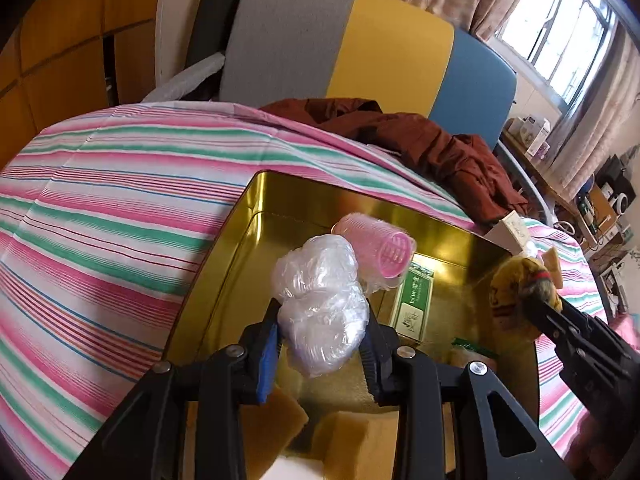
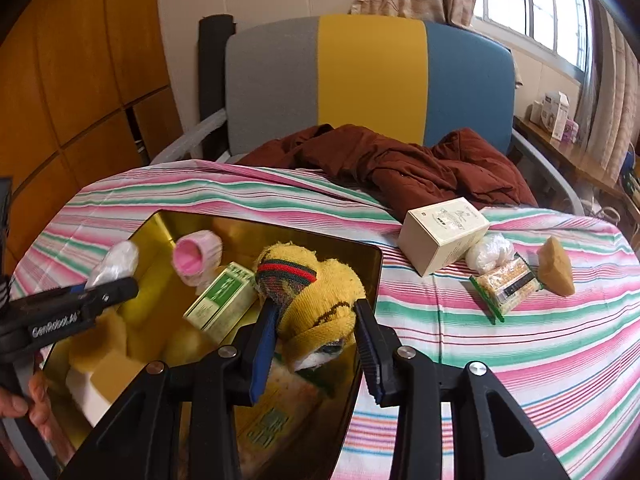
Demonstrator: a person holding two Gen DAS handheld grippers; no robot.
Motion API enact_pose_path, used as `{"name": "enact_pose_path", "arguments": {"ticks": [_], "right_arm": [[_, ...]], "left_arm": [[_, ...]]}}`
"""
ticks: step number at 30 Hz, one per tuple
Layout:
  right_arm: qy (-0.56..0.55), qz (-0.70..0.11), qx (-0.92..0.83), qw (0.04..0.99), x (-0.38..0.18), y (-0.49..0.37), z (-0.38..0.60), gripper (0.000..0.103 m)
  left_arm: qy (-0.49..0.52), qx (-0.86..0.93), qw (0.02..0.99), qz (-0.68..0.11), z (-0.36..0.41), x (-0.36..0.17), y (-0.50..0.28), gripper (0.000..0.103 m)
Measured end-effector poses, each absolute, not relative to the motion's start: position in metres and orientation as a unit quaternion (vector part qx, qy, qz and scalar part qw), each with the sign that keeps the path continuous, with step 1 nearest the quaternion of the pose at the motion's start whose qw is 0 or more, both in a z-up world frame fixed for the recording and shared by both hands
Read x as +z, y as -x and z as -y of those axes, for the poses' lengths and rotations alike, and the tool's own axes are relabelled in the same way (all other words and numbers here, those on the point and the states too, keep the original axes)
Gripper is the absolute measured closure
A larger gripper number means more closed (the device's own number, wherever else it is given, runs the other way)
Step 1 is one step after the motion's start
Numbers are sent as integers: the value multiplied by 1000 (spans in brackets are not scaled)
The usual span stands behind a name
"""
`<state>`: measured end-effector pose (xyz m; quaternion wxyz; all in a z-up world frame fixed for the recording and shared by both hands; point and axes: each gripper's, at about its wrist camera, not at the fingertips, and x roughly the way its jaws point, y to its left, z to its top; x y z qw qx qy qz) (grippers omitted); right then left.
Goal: Organize objects
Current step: 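Carry the cotton balls over the tray with left tool while right tool carries the sock, then release the cotton balls in the tray with left tool while right tool drops the sock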
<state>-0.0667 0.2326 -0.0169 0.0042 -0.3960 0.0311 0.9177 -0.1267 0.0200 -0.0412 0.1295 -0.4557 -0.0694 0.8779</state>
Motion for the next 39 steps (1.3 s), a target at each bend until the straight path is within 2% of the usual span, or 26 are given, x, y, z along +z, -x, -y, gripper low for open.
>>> {"name": "enact_pose_path", "arguments": {"ticks": [5, 13, 15, 16, 17, 21, 23, 25, 29, 39], "right_arm": [[403, -36, 914, 11, -19, 76, -236, 54], [370, -95, 924, 15, -8, 43, -262, 54], [369, -109, 923, 17, -9, 36, -269, 54], [369, -114, 922, 19, -10, 33, -272, 54], [368, -119, 922, 22, -10, 30, -275, 54], [367, -132, 921, 26, -12, 22, -283, 54], [367, -137, 920, 28, -14, 18, -287, 54], [369, -143, 918, 32, -16, 15, -291, 54], [374, -150, 914, 38, -22, 8, -298, 54], [384, -155, 908, 60, -35, -14, -319, 54]], "left_arm": [[464, 875, 123, 59, -23, -48, 134, 68], [466, 875, 120, 53, -27, -50, 141, 68], [465, 876, 119, 51, -28, -49, 142, 59], [464, 877, 115, 51, -28, -48, 141, 44], [459, 880, 107, 53, -28, -47, 140, 34], [438, 893, 82, 61, -24, -36, 130, 23], [427, 899, 69, 64, -22, -31, 123, 11], [417, 904, 60, 74, -22, -25, 115, 5], [403, 908, 67, 88, -30, -16, 99, 0], [409, 902, 116, 79, -81, -7, 62, 0]]}}
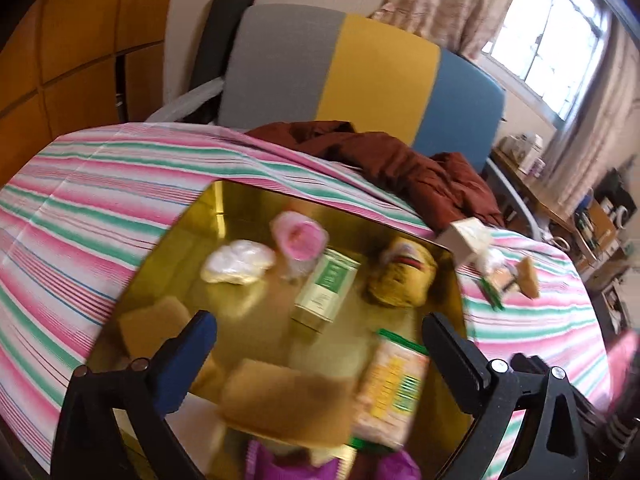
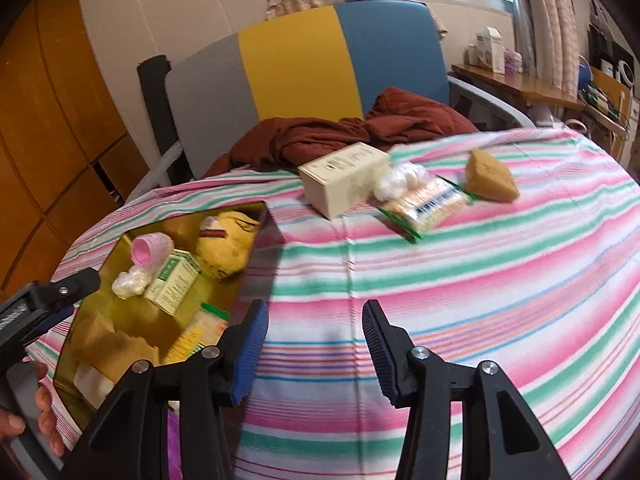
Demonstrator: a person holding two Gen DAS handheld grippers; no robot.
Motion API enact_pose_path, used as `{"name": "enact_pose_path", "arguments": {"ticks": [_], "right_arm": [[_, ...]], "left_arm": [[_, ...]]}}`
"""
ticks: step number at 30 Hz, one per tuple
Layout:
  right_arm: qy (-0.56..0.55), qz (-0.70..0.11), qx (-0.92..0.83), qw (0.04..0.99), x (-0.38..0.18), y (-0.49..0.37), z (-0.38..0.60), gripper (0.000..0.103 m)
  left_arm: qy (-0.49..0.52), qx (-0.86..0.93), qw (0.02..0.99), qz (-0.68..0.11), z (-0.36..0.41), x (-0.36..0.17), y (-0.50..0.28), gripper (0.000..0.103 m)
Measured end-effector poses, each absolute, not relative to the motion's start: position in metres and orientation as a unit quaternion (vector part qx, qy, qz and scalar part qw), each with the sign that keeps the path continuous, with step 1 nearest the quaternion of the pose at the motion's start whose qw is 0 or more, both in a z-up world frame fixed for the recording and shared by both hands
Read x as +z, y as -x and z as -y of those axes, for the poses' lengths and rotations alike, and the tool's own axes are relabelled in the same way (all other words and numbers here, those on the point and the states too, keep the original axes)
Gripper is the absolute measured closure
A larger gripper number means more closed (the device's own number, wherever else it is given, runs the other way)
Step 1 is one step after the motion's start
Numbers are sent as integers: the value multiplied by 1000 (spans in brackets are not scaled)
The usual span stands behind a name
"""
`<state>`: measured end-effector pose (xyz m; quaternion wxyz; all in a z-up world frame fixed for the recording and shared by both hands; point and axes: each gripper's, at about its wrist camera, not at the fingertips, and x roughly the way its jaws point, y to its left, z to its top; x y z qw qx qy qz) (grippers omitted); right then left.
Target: Organize objects
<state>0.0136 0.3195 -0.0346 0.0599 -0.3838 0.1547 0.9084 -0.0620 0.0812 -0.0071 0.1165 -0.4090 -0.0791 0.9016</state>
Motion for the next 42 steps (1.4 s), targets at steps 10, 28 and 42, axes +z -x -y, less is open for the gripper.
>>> {"name": "enact_pose_path", "arguments": {"ticks": [10, 28, 42], "right_arm": [[395, -192, 891, 114, -60, -45, -374, 54], [346, -216, 886, 222, -78, -77, -487, 54], [315, -268, 886, 212, -95, -89, -513, 53]], "left_arm": [[389, 900, 197, 3, -167, 6, 27, 0], [417, 863, 262, -113, -336, -46, 82, 0], [440, 838, 280, -161, -412, -105, 139, 0]]}}
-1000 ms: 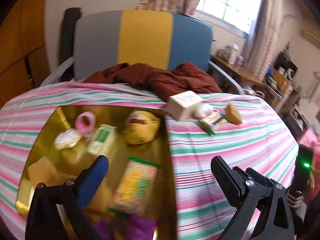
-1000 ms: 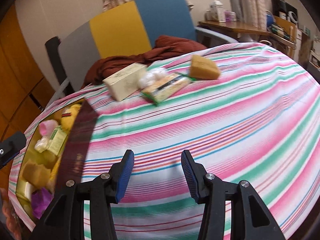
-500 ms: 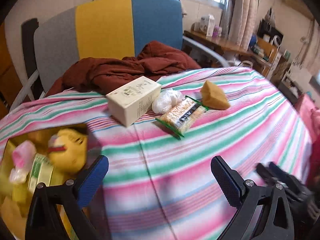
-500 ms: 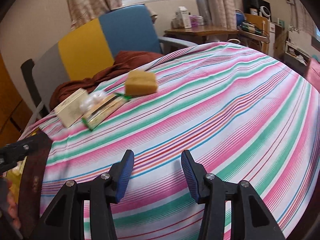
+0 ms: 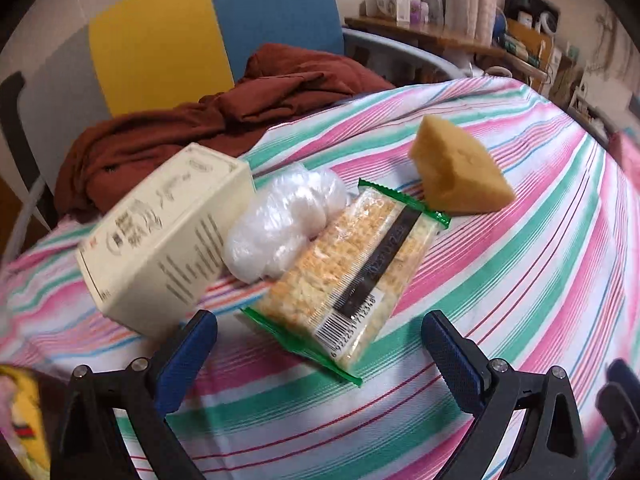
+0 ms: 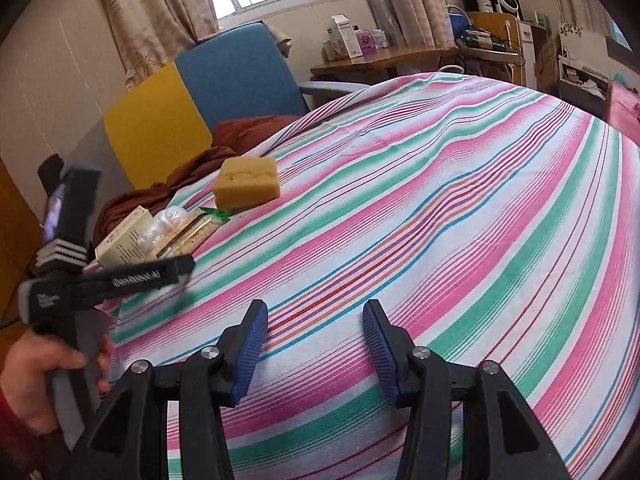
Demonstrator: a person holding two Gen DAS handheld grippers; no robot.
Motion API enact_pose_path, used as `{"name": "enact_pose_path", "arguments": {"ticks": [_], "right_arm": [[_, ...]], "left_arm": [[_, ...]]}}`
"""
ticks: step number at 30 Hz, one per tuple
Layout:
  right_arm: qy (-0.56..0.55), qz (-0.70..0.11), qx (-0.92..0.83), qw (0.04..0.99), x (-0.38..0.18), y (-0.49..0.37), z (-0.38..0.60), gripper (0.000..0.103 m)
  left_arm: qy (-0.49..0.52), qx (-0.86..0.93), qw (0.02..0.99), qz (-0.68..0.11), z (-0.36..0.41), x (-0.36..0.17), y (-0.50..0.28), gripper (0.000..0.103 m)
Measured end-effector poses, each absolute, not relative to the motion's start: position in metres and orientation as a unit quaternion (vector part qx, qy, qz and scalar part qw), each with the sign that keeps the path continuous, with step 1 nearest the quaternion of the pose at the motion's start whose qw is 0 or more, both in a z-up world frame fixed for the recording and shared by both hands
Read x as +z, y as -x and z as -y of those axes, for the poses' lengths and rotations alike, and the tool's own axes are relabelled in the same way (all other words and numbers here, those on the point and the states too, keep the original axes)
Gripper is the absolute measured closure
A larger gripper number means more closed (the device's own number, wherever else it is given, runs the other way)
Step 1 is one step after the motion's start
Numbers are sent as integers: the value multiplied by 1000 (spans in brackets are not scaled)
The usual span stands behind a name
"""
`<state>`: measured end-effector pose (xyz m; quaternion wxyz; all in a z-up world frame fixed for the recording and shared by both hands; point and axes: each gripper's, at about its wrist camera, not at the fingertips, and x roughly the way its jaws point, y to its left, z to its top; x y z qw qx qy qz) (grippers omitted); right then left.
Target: Organize objects
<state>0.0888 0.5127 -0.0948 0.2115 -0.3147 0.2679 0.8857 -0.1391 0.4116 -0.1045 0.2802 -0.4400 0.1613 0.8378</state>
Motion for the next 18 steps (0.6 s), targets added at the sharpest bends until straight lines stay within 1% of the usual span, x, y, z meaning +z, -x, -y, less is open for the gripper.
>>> {"name": "enact_pose_path", "arguments": {"ticks": [1, 4, 6, 8, 10, 11, 14, 16, 18], "right_arm": [[311, -273, 886, 209, -96, -90, -514, 53], [308, -275, 887, 209, -97, -89, -514, 53], [308, -274, 887, 209, -97, -89, -514, 53], [306, -276, 887, 208, -98, -88, -514, 53], [303, -279, 887, 207, -99, -89, -514, 53], [303, -280, 887, 206, -99, -88, -514, 53], [302, -281, 887, 206, -100, -88, -514, 53], [301, -281, 888, 206, -100, -89, -514, 53], [301, -282, 888, 205, -100, -88, -514, 53]], "left_arm": [[445, 833, 294, -146, -410, -104, 137, 1], [436, 812, 368, -118, -409, -96, 119, 11], [429, 796, 409, -120, -411, -93, 104, 14], [417, 793, 426, -126, -414, -90, 94, 14], [408, 804, 414, -127, -416, -87, 95, 14], [401, 818, 391, -131, -416, -84, 99, 15], [374, 842, 364, -137, -421, -75, 110, 14], [381, 842, 352, -147, -430, -77, 122, 12], [409, 832, 343, -148, -437, -87, 139, 13]]}}
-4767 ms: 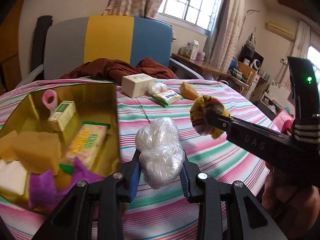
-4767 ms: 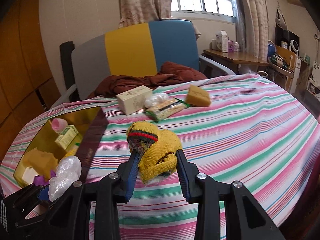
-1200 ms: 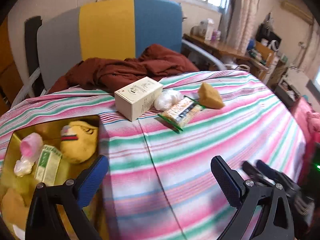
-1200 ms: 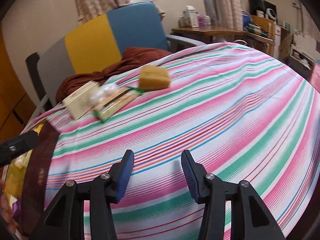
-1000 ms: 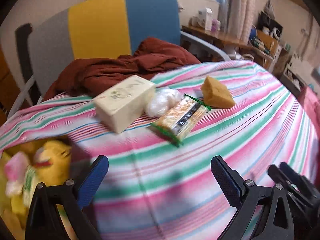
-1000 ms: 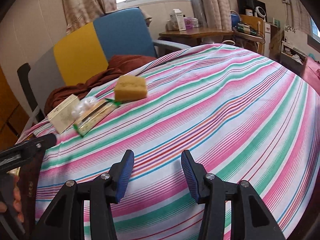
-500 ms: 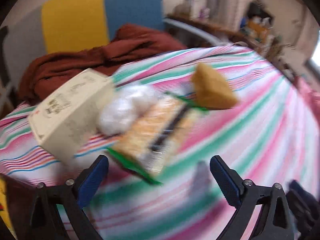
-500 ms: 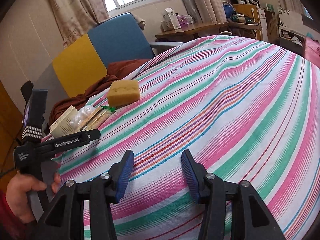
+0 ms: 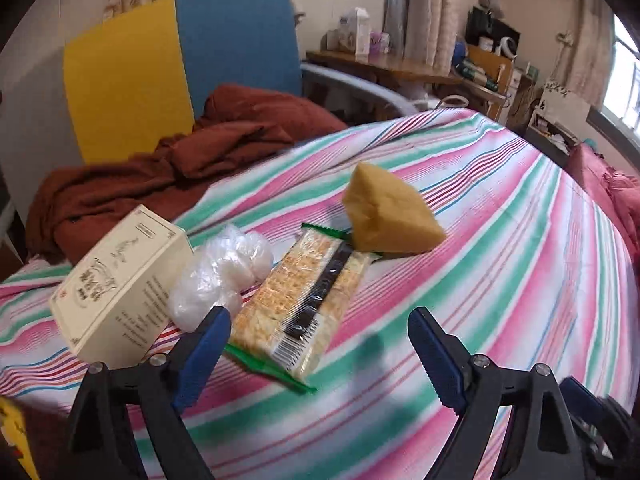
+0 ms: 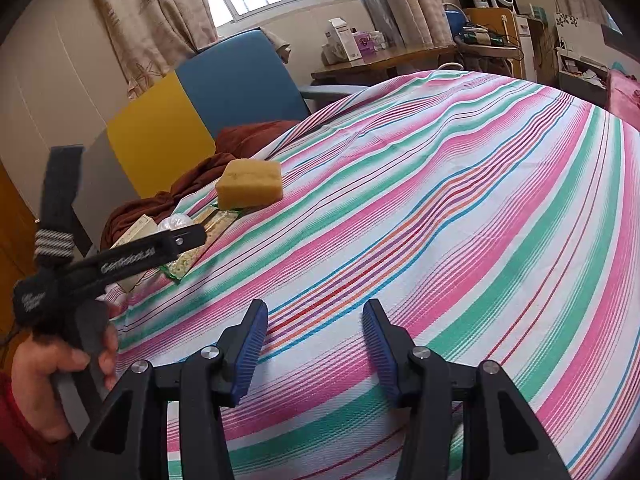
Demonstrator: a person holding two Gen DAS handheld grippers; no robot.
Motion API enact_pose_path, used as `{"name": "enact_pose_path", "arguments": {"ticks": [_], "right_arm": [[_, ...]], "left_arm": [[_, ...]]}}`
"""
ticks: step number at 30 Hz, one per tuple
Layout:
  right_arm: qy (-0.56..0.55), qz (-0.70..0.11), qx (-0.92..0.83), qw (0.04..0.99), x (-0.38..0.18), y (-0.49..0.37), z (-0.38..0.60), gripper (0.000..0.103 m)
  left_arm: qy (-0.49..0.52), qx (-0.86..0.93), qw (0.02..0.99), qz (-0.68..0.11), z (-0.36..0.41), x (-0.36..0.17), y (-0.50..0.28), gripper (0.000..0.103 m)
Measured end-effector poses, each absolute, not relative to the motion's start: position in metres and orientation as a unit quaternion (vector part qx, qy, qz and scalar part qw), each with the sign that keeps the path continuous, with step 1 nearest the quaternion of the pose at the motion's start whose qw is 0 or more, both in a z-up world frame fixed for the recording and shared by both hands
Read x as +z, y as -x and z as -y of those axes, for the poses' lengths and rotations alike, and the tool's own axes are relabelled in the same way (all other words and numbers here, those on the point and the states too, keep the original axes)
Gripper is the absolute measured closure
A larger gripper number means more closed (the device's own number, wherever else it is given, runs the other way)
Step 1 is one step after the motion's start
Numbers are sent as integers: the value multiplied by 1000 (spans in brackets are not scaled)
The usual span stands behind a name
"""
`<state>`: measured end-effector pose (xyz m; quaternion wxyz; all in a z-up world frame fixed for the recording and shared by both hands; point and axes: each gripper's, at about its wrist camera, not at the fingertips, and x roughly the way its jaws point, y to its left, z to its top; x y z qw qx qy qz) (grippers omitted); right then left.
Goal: Organize objects
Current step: 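Grasp the green-wrapped cracker packet with left tool while right tool grasps the yellow sponge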
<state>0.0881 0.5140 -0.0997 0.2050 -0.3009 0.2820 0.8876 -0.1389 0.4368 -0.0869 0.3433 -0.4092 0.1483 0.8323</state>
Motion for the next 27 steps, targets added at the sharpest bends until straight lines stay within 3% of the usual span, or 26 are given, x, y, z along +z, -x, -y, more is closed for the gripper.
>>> {"name": "enact_pose_path", "arguments": {"ticks": [6, 11, 25, 27], "right_arm": [[293, -295, 888, 199, -102, -92, -517, 52], [290, -298, 888, 198, -102, -91, -516, 52], [306, -278, 896, 161, -76, -57, -527, 51], [314, -276, 898, 135, -68, -30, -535, 27]], "left_arm": [[424, 819, 349, -165, -442, -103, 140, 24], [415, 817, 368, -159, -439, -100, 124, 52], [410, 850, 312, -107, -382, -97, 93, 54], [411, 852, 307, -102, -380, -98, 94, 54]]}}
